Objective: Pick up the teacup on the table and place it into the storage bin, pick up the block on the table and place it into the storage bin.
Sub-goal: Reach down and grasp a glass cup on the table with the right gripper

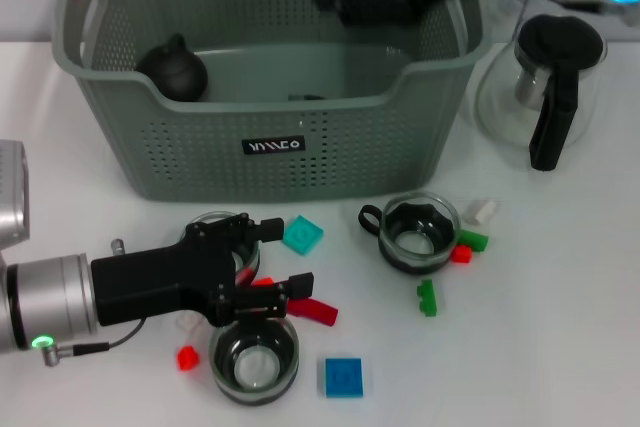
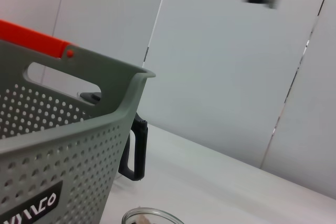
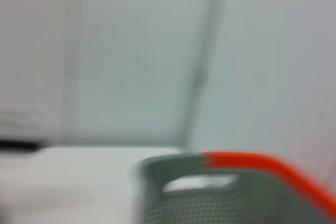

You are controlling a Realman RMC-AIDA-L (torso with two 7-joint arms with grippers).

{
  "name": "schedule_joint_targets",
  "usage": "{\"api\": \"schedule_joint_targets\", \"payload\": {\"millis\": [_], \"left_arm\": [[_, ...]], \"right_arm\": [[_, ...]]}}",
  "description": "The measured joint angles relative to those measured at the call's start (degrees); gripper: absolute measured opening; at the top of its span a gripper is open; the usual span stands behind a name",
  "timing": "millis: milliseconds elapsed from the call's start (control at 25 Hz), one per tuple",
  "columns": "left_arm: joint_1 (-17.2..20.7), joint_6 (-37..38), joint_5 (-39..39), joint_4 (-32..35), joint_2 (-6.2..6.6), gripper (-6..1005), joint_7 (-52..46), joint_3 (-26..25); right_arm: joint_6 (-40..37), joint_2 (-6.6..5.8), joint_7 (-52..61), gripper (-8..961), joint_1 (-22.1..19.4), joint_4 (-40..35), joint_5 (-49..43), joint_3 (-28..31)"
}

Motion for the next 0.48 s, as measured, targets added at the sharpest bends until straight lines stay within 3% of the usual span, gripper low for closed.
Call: {"api": "schedule_joint_targets", "payload": {"millis": [160,280,480], "left_arm": [[-0.02,0.03,-0.03,0.0,0.0,858,0.01,0.0],[-0.26,0.04,-0.05,0.0,0.0,857,-0.1,0.0],[-0.44,0.19,-0.12,0.0,0.0,857,-0.3,-0.01]], "right_arm": [[-15.37,-0.12,-0.67,751,-5.92,-7.91,-0.87,-0.06],[-24.76,-0.1,0.06,750,-6.92,-9.4,-4.46,-0.01],[-28.91,0.16,4.25,749,-5.82,-7.48,-13.42,-3.34]]}}
